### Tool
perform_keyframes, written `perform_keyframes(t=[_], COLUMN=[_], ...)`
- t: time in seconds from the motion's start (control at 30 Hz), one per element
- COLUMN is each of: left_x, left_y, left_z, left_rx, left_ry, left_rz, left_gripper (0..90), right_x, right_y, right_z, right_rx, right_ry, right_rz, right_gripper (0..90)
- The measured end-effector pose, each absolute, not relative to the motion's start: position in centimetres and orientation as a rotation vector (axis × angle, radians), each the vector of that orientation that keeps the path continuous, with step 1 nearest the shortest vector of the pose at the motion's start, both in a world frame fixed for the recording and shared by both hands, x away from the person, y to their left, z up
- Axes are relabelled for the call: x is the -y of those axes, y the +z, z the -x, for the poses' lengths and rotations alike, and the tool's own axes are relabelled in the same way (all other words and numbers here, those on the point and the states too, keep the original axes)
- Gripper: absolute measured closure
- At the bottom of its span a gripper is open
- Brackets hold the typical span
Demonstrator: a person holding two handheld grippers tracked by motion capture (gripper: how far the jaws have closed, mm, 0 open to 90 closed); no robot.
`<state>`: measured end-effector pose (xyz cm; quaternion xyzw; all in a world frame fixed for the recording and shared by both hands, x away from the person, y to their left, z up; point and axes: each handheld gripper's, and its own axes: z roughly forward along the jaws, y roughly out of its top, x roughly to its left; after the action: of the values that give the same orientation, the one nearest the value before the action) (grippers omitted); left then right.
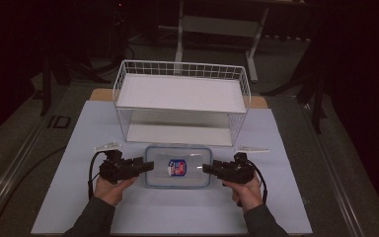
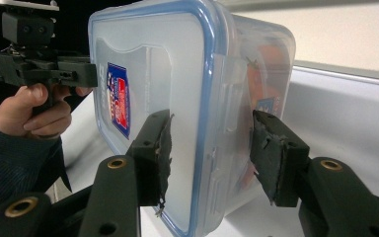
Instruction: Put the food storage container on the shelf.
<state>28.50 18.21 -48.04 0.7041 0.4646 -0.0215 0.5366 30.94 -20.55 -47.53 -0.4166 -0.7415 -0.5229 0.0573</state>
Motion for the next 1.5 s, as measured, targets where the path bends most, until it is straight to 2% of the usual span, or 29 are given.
perform_keyframes(t=[1.07, 1.5], left_x=[-18.3, -18.3], left_y=[-43.7, -40.2], left_z=[-27.3, -27.6], left_rx=[-1.031, -0.982], left_ry=[0.049, 0.097], left_rz=[-1.660, -1.640], left_gripper=[48.8, 49.0], right_x=[20.5, 20.5], right_y=[-43.6, -39.8], right_z=[-30.1, -30.2], right_rx=[2.291, 2.335], right_ry=[-1.720, -1.796], right_rz=[1.189, 1.148], right_gripper=[51.5, 51.5])
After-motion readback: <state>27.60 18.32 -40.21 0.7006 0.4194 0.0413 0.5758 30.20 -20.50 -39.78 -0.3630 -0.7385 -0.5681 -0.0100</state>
